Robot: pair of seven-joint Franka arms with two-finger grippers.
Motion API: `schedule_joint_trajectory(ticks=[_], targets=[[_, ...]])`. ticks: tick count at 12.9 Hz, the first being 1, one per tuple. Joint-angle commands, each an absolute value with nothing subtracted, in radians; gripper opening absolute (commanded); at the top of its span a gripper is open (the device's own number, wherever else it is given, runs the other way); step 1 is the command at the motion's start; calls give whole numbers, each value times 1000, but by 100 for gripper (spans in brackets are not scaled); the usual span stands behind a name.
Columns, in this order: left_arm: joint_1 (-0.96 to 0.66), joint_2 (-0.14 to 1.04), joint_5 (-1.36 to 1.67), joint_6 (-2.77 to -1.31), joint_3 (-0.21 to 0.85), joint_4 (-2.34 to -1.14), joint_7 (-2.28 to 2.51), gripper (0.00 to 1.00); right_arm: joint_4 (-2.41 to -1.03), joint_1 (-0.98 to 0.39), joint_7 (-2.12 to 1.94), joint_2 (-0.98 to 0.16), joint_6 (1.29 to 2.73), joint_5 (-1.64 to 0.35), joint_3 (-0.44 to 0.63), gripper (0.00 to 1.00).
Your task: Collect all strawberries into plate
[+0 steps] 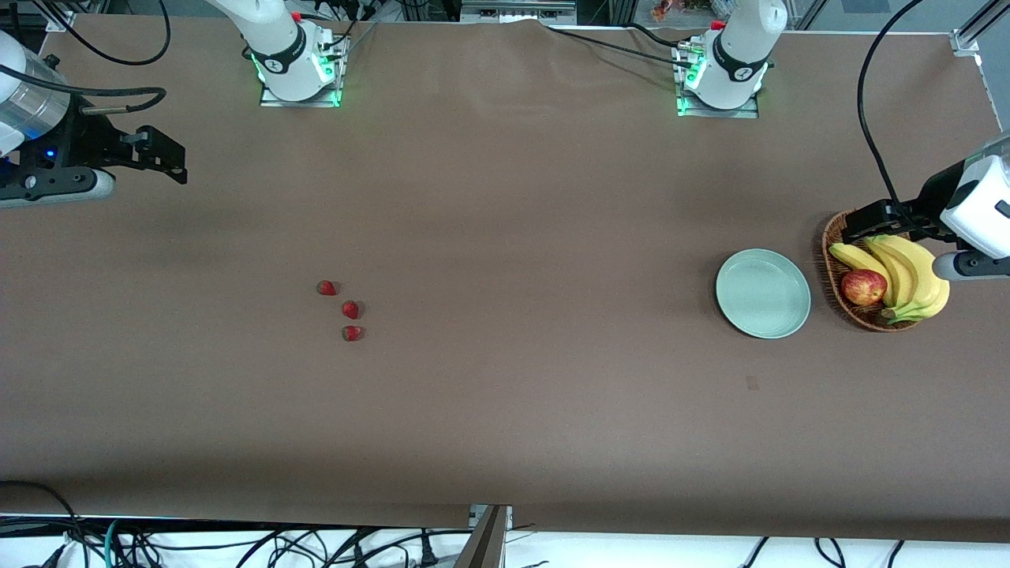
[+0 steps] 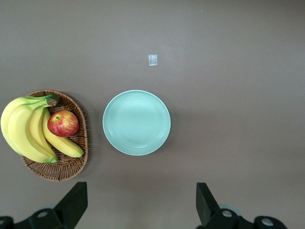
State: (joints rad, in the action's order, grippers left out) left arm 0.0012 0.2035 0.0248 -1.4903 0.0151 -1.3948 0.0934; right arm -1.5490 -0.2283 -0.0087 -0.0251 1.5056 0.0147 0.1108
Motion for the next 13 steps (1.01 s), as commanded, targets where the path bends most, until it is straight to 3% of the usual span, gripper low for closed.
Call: schedule_joint_trajectory(ticks=[1, 13], targets=[[6, 216, 44, -1471, 15, -1362, 91, 100, -1526, -229, -8, -35, 1528, 15, 106, 100], [-11, 216, 46, -1471, 17, -1361, 97, 100, -1523, -224, -14, -51, 1537, 15, 107, 100]])
